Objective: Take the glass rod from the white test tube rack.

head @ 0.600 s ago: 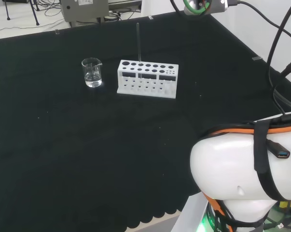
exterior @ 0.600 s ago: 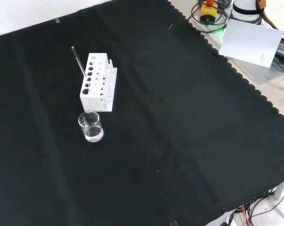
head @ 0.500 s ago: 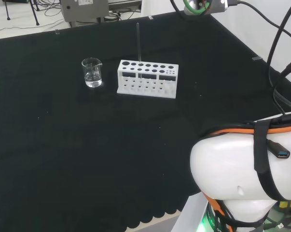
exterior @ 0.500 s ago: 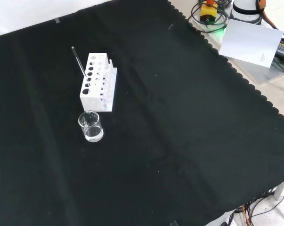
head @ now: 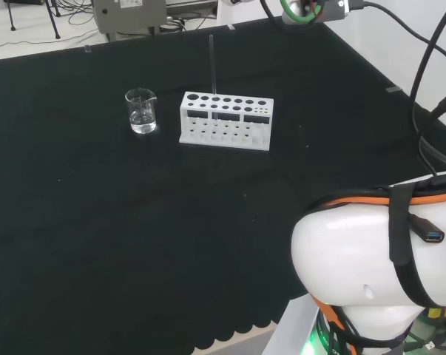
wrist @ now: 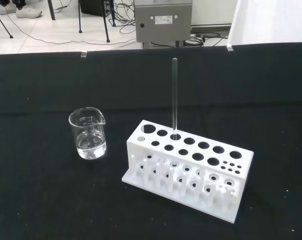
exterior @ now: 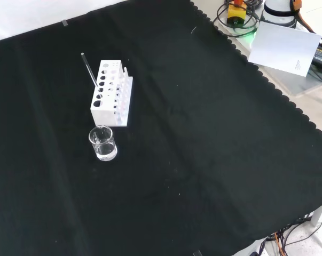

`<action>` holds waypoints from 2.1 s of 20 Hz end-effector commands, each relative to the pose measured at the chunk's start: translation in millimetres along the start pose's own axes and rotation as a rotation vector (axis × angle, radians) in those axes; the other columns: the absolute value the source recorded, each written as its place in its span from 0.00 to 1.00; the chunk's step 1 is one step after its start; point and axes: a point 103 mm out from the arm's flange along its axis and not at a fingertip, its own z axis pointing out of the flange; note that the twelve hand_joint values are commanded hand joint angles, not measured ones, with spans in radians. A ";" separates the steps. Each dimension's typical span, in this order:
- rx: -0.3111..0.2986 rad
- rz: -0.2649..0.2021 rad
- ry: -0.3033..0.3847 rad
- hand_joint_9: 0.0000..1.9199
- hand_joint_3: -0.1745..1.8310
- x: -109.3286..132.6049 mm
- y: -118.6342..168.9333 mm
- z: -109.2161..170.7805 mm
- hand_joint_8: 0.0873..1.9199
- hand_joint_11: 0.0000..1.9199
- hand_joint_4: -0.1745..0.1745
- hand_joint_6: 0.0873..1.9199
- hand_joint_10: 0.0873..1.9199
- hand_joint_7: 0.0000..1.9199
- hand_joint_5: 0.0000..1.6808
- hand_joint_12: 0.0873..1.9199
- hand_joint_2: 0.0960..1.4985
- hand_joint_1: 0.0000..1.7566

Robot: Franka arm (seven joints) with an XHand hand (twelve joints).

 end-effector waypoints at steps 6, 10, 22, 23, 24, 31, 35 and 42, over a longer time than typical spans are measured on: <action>-0.002 0.014 0.000 0.09 0.29 1.3 20.0 4.0 0.34 0.03 0.16 0.00 0.44 0.00 0.01 0.73 0.57 0.28; 0.010 0.020 0.007 0.11 0.29 -5.2 34.9 10.1 0.36 0.03 0.15 0.00 0.44 0.00 0.01 0.73 0.58 0.28; -0.027 -0.021 0.010 0.20 0.28 -27.9 88.4 5.5 0.42 0.07 0.11 0.00 0.44 0.10 0.06 0.73 0.58 0.30; -0.024 -0.023 0.010 0.21 0.28 -28.9 93.0 7.3 0.42 0.07 0.11 0.00 0.44 0.10 0.06 0.73 0.58 0.30; -0.020 -0.023 0.012 0.21 0.28 -29.7 98.7 10.0 0.42 0.07 0.11 0.00 0.44 0.10 0.06 0.73 0.58 0.30; 0.001 -0.040 0.028 0.21 0.28 -28.5 143.1 27.9 0.42 0.07 0.11 0.00 0.44 0.11 0.06 0.73 0.58 0.30; 0.002 -0.047 0.044 0.22 0.28 -34.0 163.6 35.9 0.43 0.07 0.11 0.00 0.45 0.12 0.06 0.73 0.58 0.30; 0.039 -0.063 0.060 0.25 0.28 -54.7 218.7 57.7 0.43 0.10 0.11 0.00 0.45 0.16 0.07 0.72 0.58 0.29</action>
